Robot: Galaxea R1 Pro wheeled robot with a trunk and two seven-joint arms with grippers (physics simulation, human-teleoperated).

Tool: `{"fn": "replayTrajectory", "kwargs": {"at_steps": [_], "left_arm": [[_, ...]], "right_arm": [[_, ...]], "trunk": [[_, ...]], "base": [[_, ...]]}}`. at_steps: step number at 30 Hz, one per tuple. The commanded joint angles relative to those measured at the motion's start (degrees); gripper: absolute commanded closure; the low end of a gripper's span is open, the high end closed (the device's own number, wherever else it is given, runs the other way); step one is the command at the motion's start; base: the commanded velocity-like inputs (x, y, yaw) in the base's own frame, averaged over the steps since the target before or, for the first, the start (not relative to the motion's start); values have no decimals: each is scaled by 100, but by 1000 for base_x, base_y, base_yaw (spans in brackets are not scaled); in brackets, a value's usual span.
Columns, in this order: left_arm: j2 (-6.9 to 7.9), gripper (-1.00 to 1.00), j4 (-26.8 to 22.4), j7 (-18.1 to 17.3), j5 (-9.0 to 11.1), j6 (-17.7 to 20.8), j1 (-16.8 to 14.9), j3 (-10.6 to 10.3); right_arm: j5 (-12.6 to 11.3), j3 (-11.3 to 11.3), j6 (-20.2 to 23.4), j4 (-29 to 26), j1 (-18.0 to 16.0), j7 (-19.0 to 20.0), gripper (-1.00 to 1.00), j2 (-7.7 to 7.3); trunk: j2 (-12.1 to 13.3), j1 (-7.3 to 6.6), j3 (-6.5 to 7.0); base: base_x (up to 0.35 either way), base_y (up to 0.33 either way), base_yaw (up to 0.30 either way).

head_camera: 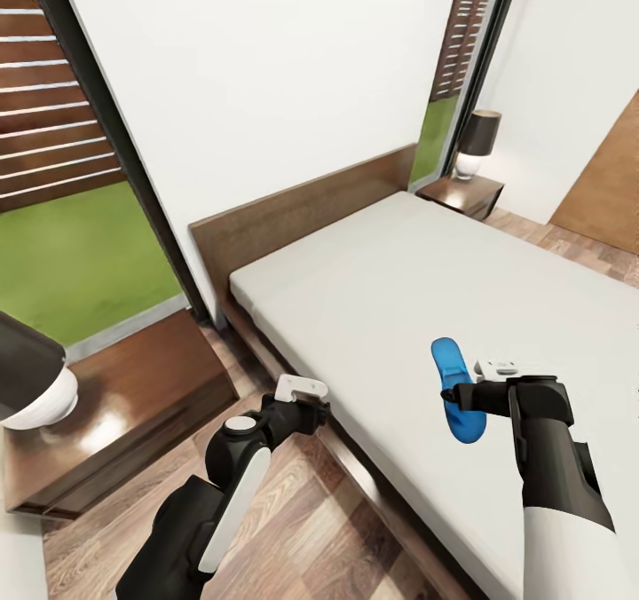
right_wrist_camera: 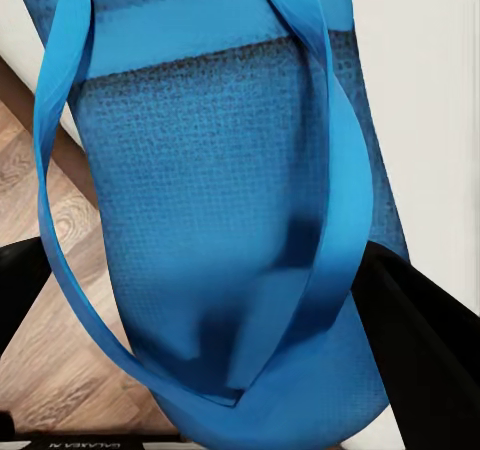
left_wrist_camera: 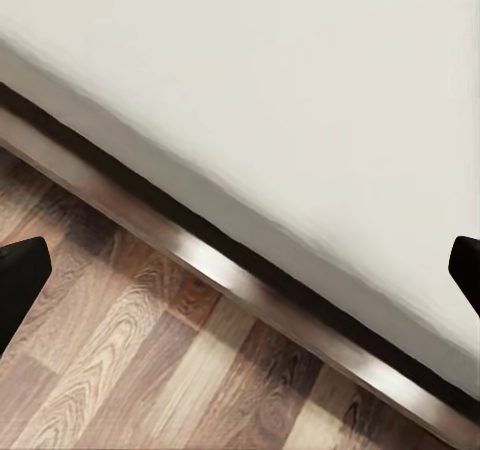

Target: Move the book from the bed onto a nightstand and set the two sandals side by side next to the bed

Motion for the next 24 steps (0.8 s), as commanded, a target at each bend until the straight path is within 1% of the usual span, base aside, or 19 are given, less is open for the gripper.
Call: {"fn": "replayTrajectory", "kwargs": {"at_steps": [1,6,16,24], "left_arm": [[0,-100,-6,56,61,21,-5,-4],[0,-100,-6,57,61,21,-5,-5],[0,-100,-6,54,61,21,-5,-12],[0,-100,-6,55,61,21,-7,-13]], "right_arm": [[56,-12,13,-7,-7,60,100,6],[56,-22,13,-9,-7,57,100,5],[56,-34,13,-10,-7,56,100,3],[56,-37,13,-2,-7,44,100,-1]], "trunk": [[-10,4,-1],[-10,4,44],[-10,4,136],[-10,4,179]], "base": [[0,0,-71],[0,0,-49],[0,0,-6],[0,0,0]]}}
